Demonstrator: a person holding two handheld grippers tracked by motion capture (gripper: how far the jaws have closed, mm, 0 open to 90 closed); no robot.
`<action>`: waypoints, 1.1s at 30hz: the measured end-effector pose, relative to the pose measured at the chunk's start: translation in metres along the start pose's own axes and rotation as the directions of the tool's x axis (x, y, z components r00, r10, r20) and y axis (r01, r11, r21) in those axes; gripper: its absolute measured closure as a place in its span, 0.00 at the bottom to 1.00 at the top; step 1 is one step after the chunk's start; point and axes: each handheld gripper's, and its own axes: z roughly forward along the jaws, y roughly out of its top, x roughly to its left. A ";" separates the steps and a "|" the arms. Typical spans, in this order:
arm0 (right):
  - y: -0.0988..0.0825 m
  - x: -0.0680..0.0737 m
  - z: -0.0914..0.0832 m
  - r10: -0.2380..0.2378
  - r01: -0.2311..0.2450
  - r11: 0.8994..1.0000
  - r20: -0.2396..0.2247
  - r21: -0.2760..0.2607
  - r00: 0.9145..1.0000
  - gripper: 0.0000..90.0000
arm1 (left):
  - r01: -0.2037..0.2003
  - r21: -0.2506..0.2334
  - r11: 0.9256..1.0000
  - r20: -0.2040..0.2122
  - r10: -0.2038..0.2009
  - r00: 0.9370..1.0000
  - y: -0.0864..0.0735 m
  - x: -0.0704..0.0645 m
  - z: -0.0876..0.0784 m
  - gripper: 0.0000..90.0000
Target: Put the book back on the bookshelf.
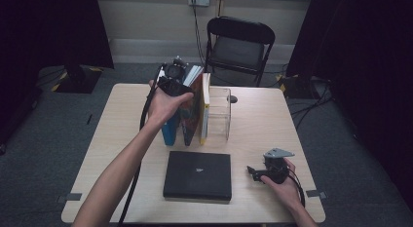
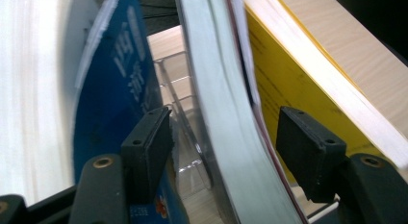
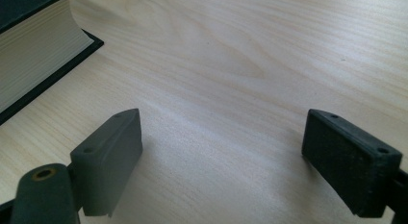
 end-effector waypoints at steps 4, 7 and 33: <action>0.000 0.000 0.000 0.000 0.000 1.000 0.000 0.000 1.000 0.15 | -0.022 -0.005 1.000 0.006 0.022 1.000 -0.006 -0.001 -0.001 0.41; 0.000 0.000 0.000 0.000 0.000 1.000 0.000 0.000 1.000 0.15 | -0.036 -0.018 0.999 0.011 0.036 0.999 -0.012 -0.004 -0.003 0.41; 0.000 0.000 0.000 0.001 -0.001 1.000 0.001 0.001 1.000 0.15 | -0.141 -0.261 0.955 0.022 0.152 0.988 -0.085 -0.015 -0.025 0.50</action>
